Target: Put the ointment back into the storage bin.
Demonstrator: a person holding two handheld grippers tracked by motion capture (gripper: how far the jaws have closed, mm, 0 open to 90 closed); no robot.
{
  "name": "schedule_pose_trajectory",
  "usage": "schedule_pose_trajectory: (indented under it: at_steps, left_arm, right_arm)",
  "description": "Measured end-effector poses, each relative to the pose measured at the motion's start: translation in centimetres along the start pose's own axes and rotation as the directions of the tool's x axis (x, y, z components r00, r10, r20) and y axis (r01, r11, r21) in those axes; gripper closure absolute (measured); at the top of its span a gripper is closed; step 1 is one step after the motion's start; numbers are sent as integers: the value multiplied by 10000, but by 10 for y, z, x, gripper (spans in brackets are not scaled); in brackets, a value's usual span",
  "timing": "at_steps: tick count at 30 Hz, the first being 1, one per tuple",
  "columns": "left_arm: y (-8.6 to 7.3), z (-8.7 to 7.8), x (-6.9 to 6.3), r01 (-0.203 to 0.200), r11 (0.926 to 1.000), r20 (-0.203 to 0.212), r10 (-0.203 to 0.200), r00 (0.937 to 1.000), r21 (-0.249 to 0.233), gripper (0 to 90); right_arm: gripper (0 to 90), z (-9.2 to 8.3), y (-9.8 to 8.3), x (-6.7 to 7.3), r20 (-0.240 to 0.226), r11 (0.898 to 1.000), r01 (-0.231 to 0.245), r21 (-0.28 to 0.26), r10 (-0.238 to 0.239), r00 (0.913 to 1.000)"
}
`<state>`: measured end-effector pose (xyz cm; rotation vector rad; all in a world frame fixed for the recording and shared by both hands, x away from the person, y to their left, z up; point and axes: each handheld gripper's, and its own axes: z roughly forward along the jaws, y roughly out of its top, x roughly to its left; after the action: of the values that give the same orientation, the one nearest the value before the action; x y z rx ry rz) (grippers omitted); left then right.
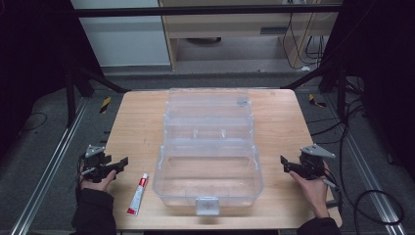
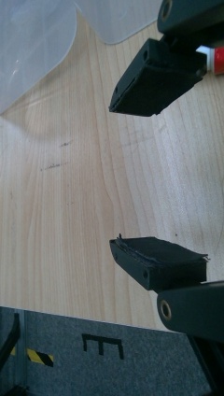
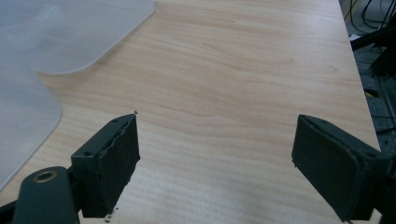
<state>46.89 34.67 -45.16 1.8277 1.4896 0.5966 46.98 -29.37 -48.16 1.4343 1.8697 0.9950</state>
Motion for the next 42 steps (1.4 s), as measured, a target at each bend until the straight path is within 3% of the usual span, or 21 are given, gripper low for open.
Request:
schedule_pose_trajectory:
  at_steps: [3, 9, 13, 21, 28, 32, 35, 37, 42]
  left_arm:
    - [2, -3, -2, -204, 9997, 23, 203, 9998, 112, 287]
    - [9, -16, -4, -610, 9965, 483, 582, 9971, 580, 287]
    - [15, -30, -14, -925, 9929, 750, 870, 9934, 743, 287]
    - [15, -36, -23, -1105, 9859, 1010, 980, 9900, 1260, 311]
    - [18, -37, -27, -1434, 9676, 1127, 1220, 9861, 2079, 341]
    - [18, -37, -30, -1506, 9616, 1186, 1259, 9849, 2294, 352]
    - [16, -35, -34, -1658, 9525, 1291, 1363, 9822, 2555, 372]
    - [16, -34, -36, -1641, 9531, 1313, 1341, 9822, 2545, 384]
    - [15, -32, -44, -1943, 9396, 1491, 1572, 9762, 2816, 388]
  right_arm:
    - [149, -3, -4, -1, -120, 9999, -50, 90, 51, 9999]
    - [148, -3, -8, -2, -94, 9995, 56, 309, -53, 9999]
    - [149, -4, -7, -2, -66, 9997, -20, 264, 22, 10000]
    - [150, -2, -9, -1, -75, 9992, -32, 396, 35, 10000]
    - [150, -1, -10, -1, -18, 9984, -59, 562, 60, 10000]
    - [152, 0, -10, -1, -19, 9982, -87, 591, 88, 10000]
    - [157, 1, -10, -1, -37, 9976, -62, 696, 65, 10000]
    - [160, 1, -10, 0, -39, 9972, -82, 737, 85, 10000]
    - [171, 2, -10, -1, -155, 9966, 33, 824, -20, 9999]
